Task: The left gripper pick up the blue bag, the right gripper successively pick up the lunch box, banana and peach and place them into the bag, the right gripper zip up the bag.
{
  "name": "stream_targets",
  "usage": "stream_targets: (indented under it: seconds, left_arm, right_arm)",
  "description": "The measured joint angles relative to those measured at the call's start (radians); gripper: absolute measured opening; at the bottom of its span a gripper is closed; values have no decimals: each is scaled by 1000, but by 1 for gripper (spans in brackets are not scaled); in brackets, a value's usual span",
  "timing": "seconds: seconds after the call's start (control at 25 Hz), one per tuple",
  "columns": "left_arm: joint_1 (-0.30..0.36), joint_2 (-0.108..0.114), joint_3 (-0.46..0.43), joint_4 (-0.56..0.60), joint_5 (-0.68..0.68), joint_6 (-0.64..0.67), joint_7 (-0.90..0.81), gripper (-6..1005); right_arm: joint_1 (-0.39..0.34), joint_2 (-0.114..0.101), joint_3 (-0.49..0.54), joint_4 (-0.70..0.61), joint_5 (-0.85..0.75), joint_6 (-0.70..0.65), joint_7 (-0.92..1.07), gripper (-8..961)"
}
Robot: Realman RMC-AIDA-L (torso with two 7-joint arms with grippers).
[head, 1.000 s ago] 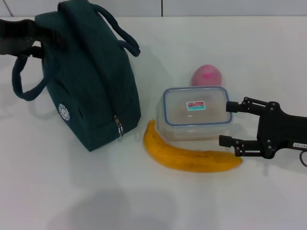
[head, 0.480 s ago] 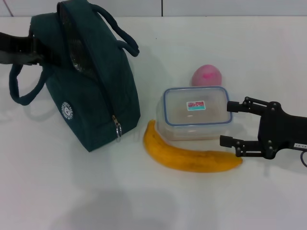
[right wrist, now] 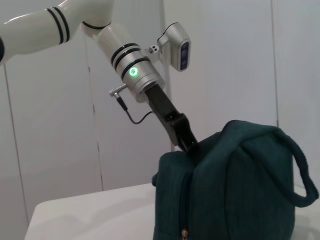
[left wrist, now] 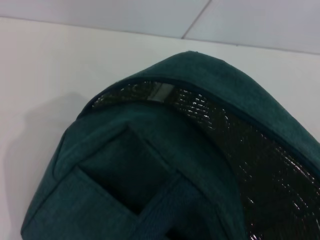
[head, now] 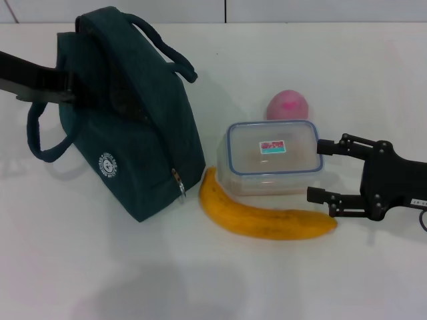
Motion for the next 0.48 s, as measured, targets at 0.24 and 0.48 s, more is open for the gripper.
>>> stream_targets:
  seconds: [0.24, 0.48]
  left_arm:
    - [3, 2, 2, 15, -5, 3, -3, 41]
    - [25, -12, 11, 91, -19, 52, 2, 41]
  right_arm:
    - [-2, 2, 31, 7, 8, 7, 30, 840]
    - [0, 11, 119, 54, 35, 49, 82, 840]
